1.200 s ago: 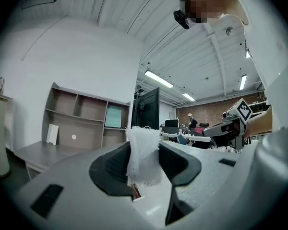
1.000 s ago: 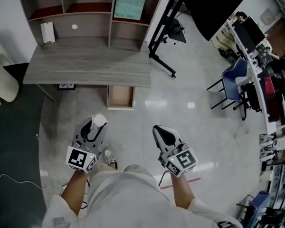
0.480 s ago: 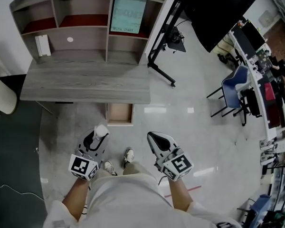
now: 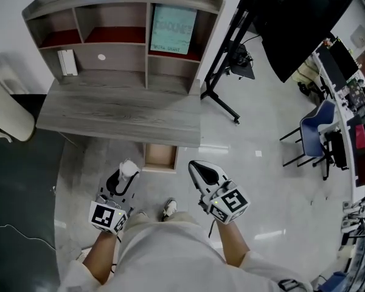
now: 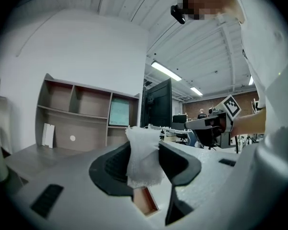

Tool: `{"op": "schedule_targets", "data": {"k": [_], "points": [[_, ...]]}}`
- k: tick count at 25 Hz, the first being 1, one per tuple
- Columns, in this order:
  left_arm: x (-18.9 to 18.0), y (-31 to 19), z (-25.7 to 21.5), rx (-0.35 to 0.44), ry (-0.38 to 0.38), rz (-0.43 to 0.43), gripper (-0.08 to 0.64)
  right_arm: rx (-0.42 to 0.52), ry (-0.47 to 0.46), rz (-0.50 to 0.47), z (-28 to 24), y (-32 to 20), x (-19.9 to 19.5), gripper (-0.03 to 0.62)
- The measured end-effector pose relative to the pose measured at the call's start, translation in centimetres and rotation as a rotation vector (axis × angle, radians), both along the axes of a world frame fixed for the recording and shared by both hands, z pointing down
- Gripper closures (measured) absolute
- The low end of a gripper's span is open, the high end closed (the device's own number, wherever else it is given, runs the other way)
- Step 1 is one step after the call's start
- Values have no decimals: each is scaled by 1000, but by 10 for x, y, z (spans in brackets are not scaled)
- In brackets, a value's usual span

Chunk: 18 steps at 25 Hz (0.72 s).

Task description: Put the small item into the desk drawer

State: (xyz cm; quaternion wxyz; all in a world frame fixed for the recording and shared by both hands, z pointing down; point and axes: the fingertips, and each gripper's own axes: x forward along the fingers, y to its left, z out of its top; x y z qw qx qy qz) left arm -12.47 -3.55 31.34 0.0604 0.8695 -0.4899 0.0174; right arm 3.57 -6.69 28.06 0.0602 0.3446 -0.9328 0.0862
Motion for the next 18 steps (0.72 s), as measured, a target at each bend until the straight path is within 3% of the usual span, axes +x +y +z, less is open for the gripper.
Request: {"op": "schedule_targets", "data": {"k": [6,18], "points": [[5,4,0,-1,-13,-59,402,-47,-8,-51,16,-2,4,594],[-17,5,2,-23,-52,-140,402,-52,-68,-105,25,-10,-4,594]]}}
